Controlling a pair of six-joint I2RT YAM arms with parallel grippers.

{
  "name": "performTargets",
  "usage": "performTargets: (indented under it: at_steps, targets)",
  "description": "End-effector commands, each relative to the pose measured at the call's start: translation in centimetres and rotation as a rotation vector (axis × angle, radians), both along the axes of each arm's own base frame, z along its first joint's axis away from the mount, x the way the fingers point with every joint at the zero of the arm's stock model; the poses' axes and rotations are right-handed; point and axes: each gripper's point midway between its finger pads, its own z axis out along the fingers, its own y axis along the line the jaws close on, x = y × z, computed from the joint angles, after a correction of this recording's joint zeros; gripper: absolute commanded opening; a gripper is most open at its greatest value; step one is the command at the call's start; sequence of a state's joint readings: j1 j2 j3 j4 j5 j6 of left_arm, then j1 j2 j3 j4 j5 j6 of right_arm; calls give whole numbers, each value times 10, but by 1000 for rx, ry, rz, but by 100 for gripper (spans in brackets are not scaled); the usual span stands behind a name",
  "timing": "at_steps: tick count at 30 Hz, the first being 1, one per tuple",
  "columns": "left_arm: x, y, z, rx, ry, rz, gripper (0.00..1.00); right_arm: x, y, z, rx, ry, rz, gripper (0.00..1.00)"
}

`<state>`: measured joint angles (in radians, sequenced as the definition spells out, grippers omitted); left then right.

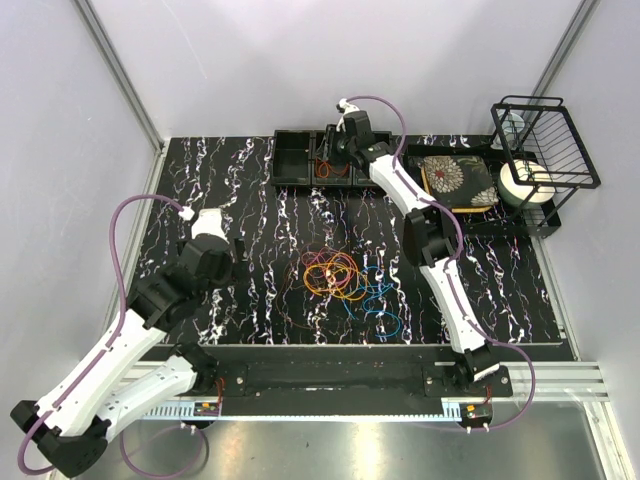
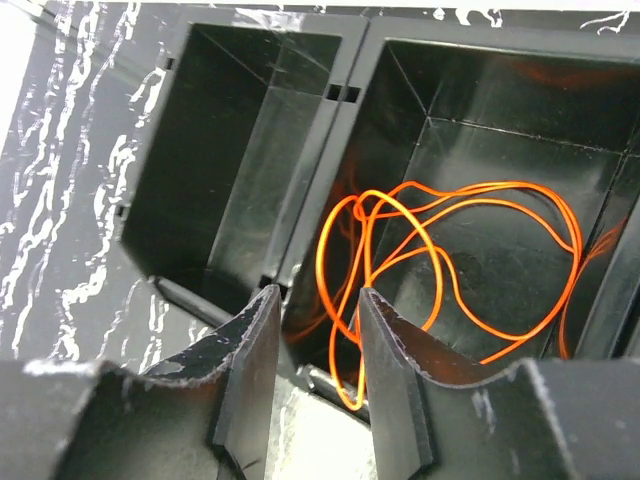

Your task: Untangle the cables

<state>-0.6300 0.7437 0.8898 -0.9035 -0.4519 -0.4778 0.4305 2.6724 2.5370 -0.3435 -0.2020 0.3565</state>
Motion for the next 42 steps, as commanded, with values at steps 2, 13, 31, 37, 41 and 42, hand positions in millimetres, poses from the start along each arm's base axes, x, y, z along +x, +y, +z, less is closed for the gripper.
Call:
performTargets:
  at_steps: [2, 13, 31, 37, 41, 42]
  targets:
    - [7, -5, 4, -11, -22, -5, 90, 18, -9, 21, -24, -87, -56, 43]
    - [7, -4, 5, -12, -25, -4, 89, 37, -65, 67, -219, -230, -236, 46]
    - [4, -2, 9, -27, -44, 2, 89, -46, -75, 232, -71, -313, -172, 76]
    - [5, -1, 11, -26, -49, 4, 89, -132, -78, 264, 277, -161, -191, 100]
    - [5, -3, 10, -26, -44, -5, 89, -216, -74, 225, 514, -200, 74, 100]
    - [5, -3, 10, -26, -43, -6, 89, -221, -77, 219, 509, -162, 57, 100]
